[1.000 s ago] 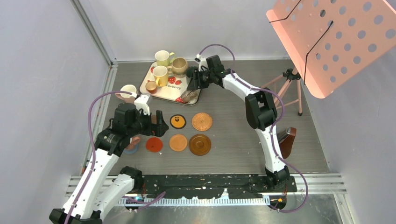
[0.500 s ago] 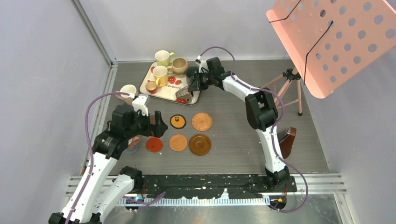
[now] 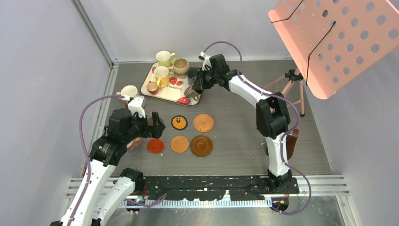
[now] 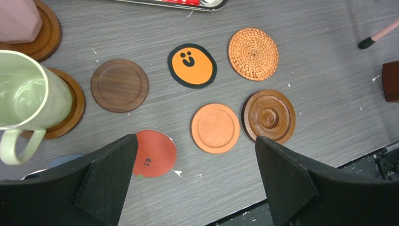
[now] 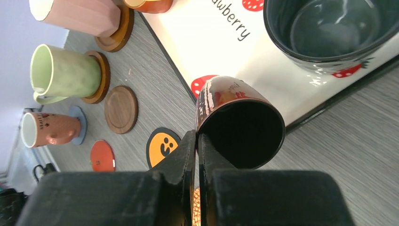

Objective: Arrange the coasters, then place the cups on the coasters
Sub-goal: Pick up the cup from the tray.

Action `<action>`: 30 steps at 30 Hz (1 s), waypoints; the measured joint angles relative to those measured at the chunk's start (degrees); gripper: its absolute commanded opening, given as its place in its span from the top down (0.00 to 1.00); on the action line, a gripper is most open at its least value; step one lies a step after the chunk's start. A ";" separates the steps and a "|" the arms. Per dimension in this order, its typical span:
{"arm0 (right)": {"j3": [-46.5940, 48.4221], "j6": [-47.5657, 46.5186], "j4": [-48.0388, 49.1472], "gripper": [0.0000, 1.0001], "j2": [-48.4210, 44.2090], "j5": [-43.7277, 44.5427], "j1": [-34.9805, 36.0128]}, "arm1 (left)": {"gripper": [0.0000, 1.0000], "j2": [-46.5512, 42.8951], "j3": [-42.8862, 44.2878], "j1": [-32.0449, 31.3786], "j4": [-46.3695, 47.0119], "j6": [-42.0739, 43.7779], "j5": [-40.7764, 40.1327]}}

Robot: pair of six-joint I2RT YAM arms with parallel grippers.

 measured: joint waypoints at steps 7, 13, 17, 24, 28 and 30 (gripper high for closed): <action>2.27 -6.91 -8.48 0.94 -3.26 11.28 3.72 | 0.01 -0.57 0.00 0.00 -0.39 0.00 -1.81; 8.41 -12.59 -16.74 0.95 -1.88 19.47 7.89 | 0.01 -0.68 0.00 0.00 -0.48 -0.04 -2.95; 14.32 -15.98 -20.37 0.95 1.01 24.35 10.34 | 0.01 -1.07 0.00 0.00 -0.81 -0.11 -3.85; 18.49 -20.04 -25.07 0.94 4.74 30.75 13.38 | 0.01 -2.05 0.02 0.00 -1.53 -0.17 -5.75; 18.56 -20.94 -27.12 0.95 5.09 31.93 14.23 | 0.01 -2.60 0.17 0.00 -2.32 -0.28 -8.72; 18.84 -21.40 -27.74 0.95 5.09 32.37 14.69 | 0.01 -2.97 0.55 0.00 -2.93 -0.50 -11.17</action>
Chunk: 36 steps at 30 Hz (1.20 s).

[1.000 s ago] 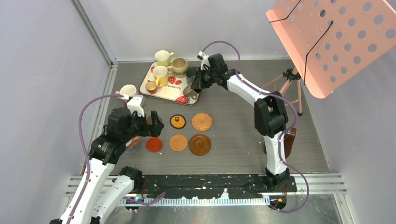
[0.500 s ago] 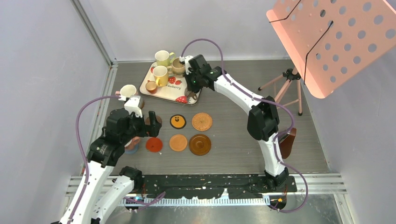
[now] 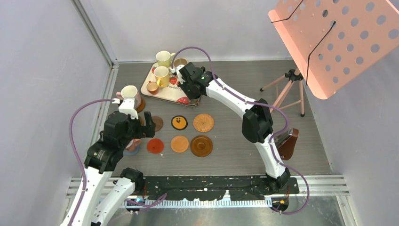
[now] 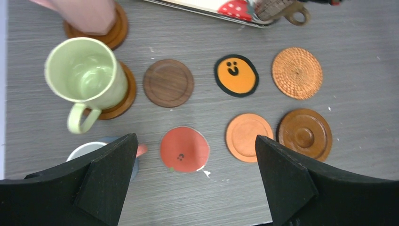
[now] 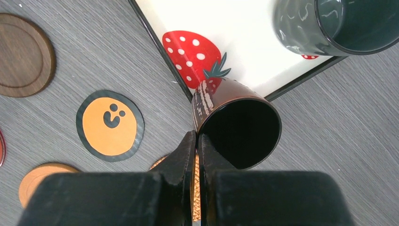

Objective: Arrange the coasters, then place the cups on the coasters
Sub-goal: Pick up the cup from the tray, then place the cup on the coaster.

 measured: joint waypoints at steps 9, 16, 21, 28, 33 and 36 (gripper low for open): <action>0.70 -0.44 -4.57 0.94 -1.77 1.51 2.49 | 0.01 -0.59 5.79 0.00 -2.32 -2.75 -11.96; -0.13 3.04 -8.50 0.94 -7.58 1.70 8.39 | 0.01 -0.59 12.15 0.00 -2.97 -4.31 -11.93; -1.01 6.19 -10.97 0.95 -11.32 1.57 13.57 | 0.01 -0.87 16.98 0.00 -3.50 -4.31 -10.21; -2.60 10.69 -14.34 0.95 -11.80 1.68 20.41 | 0.01 -2.58 21.44 0.00 -4.87 -3.87 -10.95; -2.67 13.05 -16.55 0.94 -11.52 2.10 23.91 | 0.01 -3.41 23.19 0.00 -6.10 -2.67 -13.03; -2.60 14.08 -17.22 0.94 -10.51 2.47 25.16 | 0.01 -3.54 24.06 0.00 -6.67 -2.43 -13.60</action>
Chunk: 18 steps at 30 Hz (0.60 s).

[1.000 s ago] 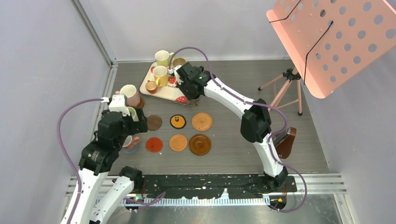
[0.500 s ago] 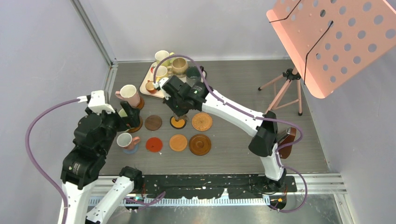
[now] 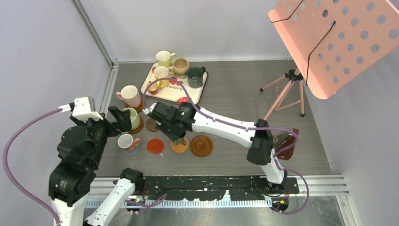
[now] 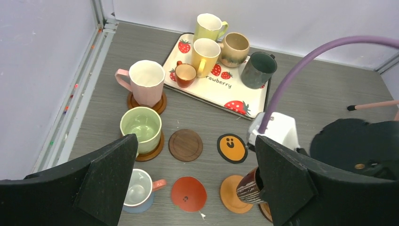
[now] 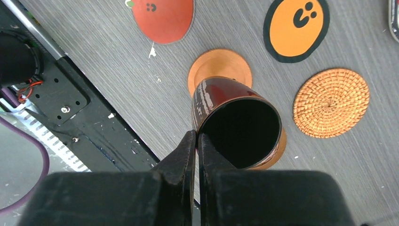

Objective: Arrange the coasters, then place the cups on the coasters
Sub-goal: Place the cup on the coaster.

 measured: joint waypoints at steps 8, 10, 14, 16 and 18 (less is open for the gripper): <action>0.04 1.49 -0.20 0.94 4.22 1.33 0.37 | 0.01 -0.11 1.16 0.00 -1.29 0.15 -0.48; 0.04 1.62 -0.17 0.94 4.94 1.81 0.37 | 0.01 -0.11 1.16 0.00 -1.49 0.15 -0.50; 0.04 1.81 -0.13 0.95 6.34 2.34 0.37 | 0.01 -0.17 1.16 0.00 -1.70 0.20 -0.94; 0.04 1.88 -0.04 0.95 6.88 2.43 0.42 | 0.01 -0.20 1.16 0.00 -1.92 0.22 -1.01; 0.04 1.95 0.04 0.94 7.23 2.43 0.44 | 0.01 -0.22 1.16 0.00 -2.03 0.24 -1.16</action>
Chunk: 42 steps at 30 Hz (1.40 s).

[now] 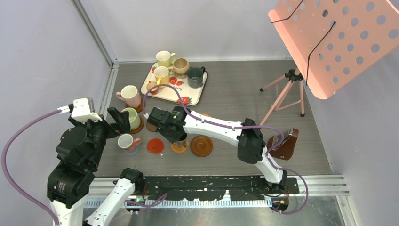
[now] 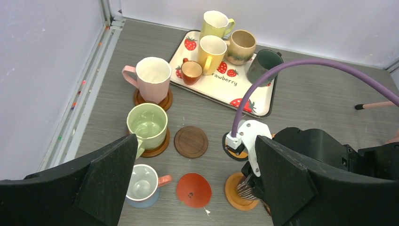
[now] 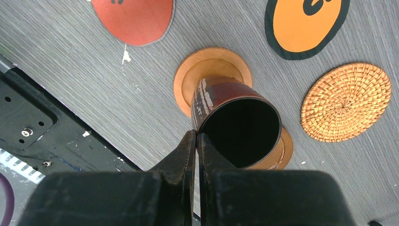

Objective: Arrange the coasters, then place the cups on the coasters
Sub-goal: Place the cup on the coaster.

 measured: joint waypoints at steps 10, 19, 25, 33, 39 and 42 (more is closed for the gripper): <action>1.22 0.46 0.15 0.85 2.01 0.28 1.07 | 0.01 0.00 0.94 0.00 -0.33 0.83 -0.20; 2.08 1.46 -0.04 0.71 2.32 0.92 1.60 | 0.01 -0.02 0.94 0.00 -0.31 1.22 -0.09; 2.05 1.88 0.20 0.65 1.92 2.08 1.36 | 0.01 -0.46 0.57 0.00 -0.09 1.22 1.16; -7.43 2.56 7.45 0.64 -10.82 -0.33 -2.78 | 0.01 -1.79 -3.19 0.00 1.31 1.11 2.69; -18.82 3.91 16.41 0.55 -25.07 -0.63 -11.02 | 0.02 -2.51 -8.98 0.00 4.07 0.13 4.09; -25.31 4.70 20.00 0.50 -31.19 0.68 -14.45 | 0.08 -1.44 -12.55 0.00 6.73 -0.09 7.15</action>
